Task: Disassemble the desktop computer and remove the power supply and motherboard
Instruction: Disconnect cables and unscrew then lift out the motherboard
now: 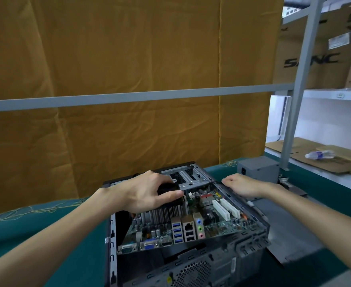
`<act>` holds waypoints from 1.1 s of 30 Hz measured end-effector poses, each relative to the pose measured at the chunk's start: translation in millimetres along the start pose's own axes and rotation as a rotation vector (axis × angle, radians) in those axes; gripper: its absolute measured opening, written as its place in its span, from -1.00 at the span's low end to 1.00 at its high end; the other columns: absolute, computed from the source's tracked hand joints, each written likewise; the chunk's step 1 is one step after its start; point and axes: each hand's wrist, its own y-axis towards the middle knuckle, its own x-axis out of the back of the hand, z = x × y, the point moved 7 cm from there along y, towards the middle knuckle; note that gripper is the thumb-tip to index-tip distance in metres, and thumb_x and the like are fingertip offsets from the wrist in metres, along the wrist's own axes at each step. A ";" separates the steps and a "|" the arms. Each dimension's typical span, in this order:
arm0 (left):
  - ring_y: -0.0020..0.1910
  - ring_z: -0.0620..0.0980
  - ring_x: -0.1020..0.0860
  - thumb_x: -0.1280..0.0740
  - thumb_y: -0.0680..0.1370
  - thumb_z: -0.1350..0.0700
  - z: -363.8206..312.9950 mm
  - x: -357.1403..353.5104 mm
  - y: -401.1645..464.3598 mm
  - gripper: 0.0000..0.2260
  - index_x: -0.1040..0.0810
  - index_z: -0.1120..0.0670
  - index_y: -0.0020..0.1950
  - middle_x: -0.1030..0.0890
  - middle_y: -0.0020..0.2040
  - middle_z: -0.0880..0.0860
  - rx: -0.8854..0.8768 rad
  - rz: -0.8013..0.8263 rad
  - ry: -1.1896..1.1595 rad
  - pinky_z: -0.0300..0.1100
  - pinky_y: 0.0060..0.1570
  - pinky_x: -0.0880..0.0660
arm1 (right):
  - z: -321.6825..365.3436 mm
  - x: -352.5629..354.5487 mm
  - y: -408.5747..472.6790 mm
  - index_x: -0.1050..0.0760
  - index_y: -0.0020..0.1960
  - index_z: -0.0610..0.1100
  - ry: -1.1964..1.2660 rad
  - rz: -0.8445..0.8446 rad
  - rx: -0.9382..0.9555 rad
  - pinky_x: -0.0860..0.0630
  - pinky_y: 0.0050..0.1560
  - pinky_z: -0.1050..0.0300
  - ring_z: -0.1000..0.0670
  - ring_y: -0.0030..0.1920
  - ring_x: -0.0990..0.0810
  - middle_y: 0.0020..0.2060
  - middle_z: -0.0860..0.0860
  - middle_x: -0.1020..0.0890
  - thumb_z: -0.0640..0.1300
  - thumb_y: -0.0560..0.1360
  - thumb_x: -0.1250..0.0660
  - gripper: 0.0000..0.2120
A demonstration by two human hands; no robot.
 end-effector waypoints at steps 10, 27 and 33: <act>0.08 -0.15 -0.62 -0.04 0.54 -0.50 -24.7 32.0 -9.2 -0.30 -0.57 -0.02 0.34 -0.67 0.19 -0.09 -0.041 -0.102 -0.035 -0.11 0.08 -0.57 | 8.3 12.9 -15.2 -0.38 0.51 -0.14 0.125 0.091 -0.147 -0.60 -0.18 0.21 -0.04 -0.25 -0.63 -0.22 -0.08 -0.58 0.27 0.69 0.03 -0.38; -0.01 -0.09 -0.58 -0.03 0.50 -0.56 -10.9 24.8 20.3 -0.20 -0.46 0.04 0.41 -0.57 0.13 -0.07 -0.045 -0.239 0.190 -0.09 0.00 -0.59 | 47.1 40.9 -23.0 -0.52 0.33 -0.34 0.180 -0.075 -0.026 -0.52 -0.28 0.24 0.09 -0.30 -0.53 -0.23 -0.12 -0.62 0.01 0.61 -0.39 -0.53; 0.19 -0.01 -0.57 0.00 0.47 -0.59 17.2 -3.8 42.5 -0.07 -0.34 0.09 0.54 -0.53 0.33 0.00 0.039 -0.256 0.233 -0.07 0.16 -0.56 | 40.8 32.4 6.0 -0.46 0.41 -0.33 0.085 -0.127 -0.068 -0.61 0.00 -0.01 -0.16 -0.03 -0.66 0.06 -0.29 -0.67 -0.08 0.64 -0.36 -0.56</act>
